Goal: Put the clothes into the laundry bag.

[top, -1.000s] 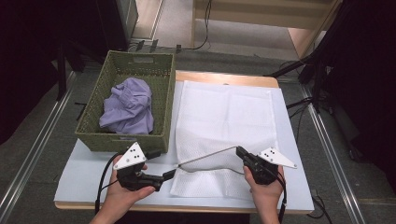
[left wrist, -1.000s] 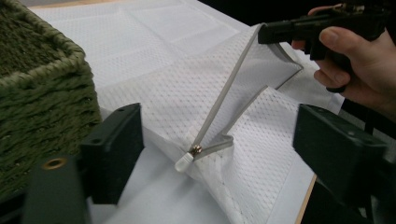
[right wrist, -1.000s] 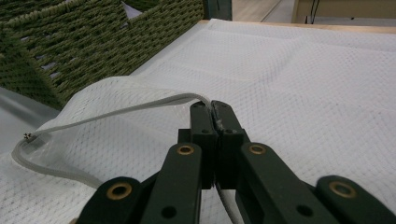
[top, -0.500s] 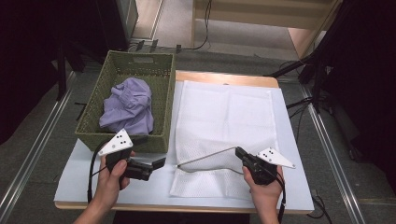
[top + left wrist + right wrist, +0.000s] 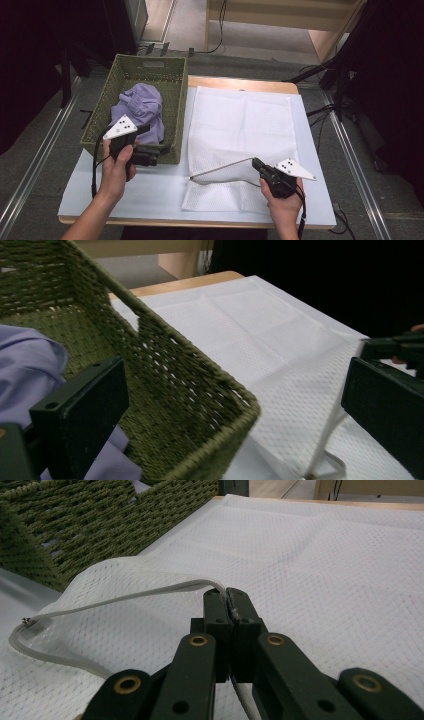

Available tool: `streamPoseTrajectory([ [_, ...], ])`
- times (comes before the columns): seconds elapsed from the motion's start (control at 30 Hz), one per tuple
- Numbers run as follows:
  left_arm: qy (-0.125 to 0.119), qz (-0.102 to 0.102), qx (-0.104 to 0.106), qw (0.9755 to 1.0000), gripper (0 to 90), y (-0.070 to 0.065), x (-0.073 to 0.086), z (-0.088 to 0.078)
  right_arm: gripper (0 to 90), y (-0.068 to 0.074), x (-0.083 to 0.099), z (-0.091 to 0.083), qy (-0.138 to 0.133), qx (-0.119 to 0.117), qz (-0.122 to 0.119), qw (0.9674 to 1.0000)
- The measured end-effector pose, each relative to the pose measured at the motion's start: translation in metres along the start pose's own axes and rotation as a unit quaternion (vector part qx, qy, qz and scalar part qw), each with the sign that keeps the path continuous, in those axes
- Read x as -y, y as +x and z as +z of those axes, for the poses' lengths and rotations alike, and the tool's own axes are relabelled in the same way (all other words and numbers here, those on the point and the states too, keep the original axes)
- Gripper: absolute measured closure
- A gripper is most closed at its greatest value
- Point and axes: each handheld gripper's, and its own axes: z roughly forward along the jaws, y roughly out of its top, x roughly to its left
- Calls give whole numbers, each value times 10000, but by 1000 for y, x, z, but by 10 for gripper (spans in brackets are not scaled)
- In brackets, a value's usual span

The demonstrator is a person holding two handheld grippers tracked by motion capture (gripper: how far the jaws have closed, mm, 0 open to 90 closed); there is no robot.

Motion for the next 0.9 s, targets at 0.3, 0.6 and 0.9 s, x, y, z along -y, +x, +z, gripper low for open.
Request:
streamPoseTrajectory([
  [0.3, -219, -462, -21, 9987, 0, 32, -20, 8, 895, 0, 0, 1, 15, -8, -13, 10000],
  [0.6, -162, -449, -310, 9984, 0, 62, -40, 22, 894, 0, 1, 1, 32, -13, -18, 10000],
  [0.9, -106, -842, -622, 9945, 0, 107, -51, 38, 894, -2, 1, 1, 35, 0, 2, 10000],
])
